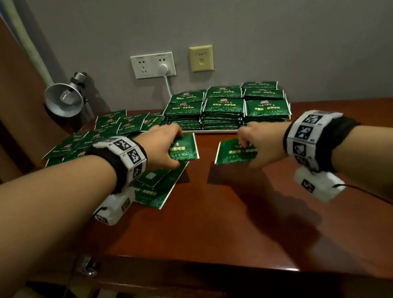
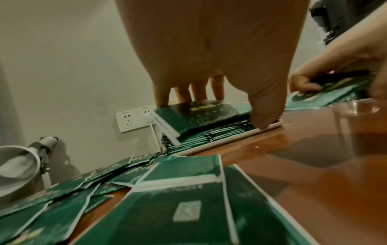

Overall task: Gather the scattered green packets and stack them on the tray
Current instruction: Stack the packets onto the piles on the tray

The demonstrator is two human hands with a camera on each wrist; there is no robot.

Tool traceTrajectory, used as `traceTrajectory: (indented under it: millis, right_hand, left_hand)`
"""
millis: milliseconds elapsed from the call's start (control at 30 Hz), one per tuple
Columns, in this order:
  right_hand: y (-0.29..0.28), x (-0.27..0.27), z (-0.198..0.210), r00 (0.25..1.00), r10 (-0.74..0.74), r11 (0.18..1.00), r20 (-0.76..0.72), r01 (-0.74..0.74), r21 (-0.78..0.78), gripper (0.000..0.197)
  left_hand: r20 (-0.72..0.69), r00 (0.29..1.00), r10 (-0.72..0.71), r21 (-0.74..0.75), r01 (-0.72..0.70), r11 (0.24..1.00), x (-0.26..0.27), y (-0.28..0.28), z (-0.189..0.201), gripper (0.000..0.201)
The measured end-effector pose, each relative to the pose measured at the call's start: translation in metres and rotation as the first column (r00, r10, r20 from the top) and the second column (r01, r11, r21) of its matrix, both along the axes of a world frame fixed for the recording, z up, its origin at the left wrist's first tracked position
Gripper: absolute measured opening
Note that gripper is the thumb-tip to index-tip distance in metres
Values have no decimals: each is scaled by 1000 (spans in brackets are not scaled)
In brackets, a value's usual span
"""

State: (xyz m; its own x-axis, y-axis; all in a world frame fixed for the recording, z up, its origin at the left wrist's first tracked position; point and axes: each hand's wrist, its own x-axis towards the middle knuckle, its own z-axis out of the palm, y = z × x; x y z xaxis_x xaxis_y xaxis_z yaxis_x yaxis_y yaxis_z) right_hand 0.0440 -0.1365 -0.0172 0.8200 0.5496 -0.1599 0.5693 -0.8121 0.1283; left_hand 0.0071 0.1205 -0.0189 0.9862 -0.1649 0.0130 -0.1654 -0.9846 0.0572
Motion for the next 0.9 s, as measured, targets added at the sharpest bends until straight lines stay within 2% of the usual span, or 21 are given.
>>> traceTrajectory:
  millis: [200, 333, 500, 633, 800, 900]
  right_hand:
    - [18, 81, 47, 991, -109, 977, 74, 94, 189, 56]
    - [55, 148, 63, 989, -104, 962, 106, 73, 263, 57]
    - [105, 225, 67, 987, -75, 963, 141, 34, 268, 55]
    - [134, 273, 57, 993, -57, 972, 104, 31, 235, 52]
    - [152, 304, 41, 998, -24, 975, 56, 12, 222, 51]
    - [155, 305, 38, 1000, 4, 984, 8, -6, 177, 58]
  left_hand:
    - [63, 998, -25, 30, 23, 999, 62, 7, 19, 70]
    - [78, 996, -53, 86, 46, 995, 118, 10, 26, 69]
    - [56, 996, -73, 84, 68, 994, 188, 16, 25, 70]
    - [3, 997, -77, 46, 77, 996, 228, 23, 19, 67]
    - [3, 991, -131, 92, 130, 987, 250, 30, 9, 61]
    - [19, 988, -156, 79, 154, 985, 247, 34, 11, 55]
